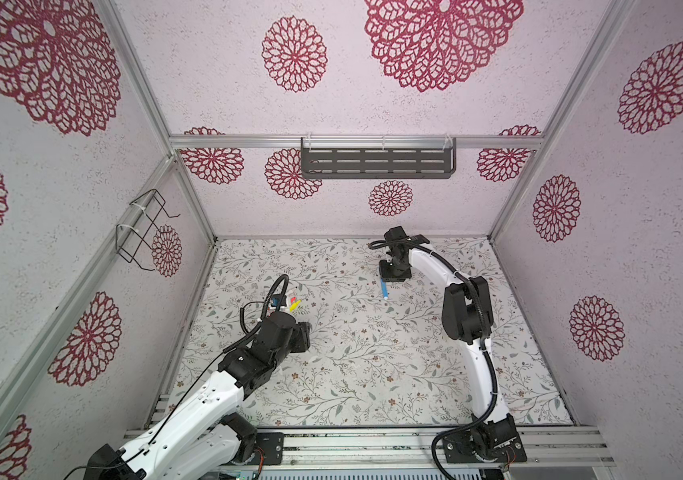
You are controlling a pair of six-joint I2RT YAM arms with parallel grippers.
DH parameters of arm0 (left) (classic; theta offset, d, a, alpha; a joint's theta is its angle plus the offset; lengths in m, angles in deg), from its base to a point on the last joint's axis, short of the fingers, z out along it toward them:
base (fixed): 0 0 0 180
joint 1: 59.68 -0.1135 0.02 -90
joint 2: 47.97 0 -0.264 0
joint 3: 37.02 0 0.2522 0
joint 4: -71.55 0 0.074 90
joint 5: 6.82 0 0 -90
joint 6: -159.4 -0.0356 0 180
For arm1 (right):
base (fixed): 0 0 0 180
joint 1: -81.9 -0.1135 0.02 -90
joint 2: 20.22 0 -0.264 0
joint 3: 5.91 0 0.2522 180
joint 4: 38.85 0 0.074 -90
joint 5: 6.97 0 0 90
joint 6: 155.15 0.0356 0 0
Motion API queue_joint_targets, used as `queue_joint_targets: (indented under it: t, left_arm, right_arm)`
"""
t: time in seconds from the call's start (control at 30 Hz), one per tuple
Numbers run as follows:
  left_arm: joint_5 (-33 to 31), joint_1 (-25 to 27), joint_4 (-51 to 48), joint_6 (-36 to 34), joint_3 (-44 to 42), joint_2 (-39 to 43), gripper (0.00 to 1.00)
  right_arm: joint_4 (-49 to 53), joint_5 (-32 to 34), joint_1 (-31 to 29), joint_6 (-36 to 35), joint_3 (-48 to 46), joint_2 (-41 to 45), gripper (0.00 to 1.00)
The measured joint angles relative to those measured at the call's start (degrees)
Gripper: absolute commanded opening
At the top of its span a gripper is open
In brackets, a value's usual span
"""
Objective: Insert the pens into the pen caps
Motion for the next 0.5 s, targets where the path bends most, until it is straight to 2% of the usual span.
queue_joint_targets:
  t: [0.1, 0.4, 0.43, 0.5]
  left_arm:
    - [1.7, -3.3, 0.1, -0.4, 1.5, -2.5, 0.61]
    - [6.6, -9.9, 0.7, -3.7, 7.7, -16.6, 0.6]
    - [7.1, -10.6, 0.9, -4.2, 8.5, -18.3, 0.6]
    - [8.2, -12.3, 1.0, -5.0, 9.9, -21.7, 0.59]
  right_arm:
    - [-2.0, -0.2, 0.0, 0.0, -6.7, 6.6, 0.34]
    - [-15.7, -5.7, 0.0, -0.1, -28.7, 36.4, 0.4]
    - [-17.1, -6.3, -0.1, -0.1, -30.6, 38.7, 0.42]
    - [-20.8, -8.2, -0.1, 0.1, -35.9, 44.1, 0.6]
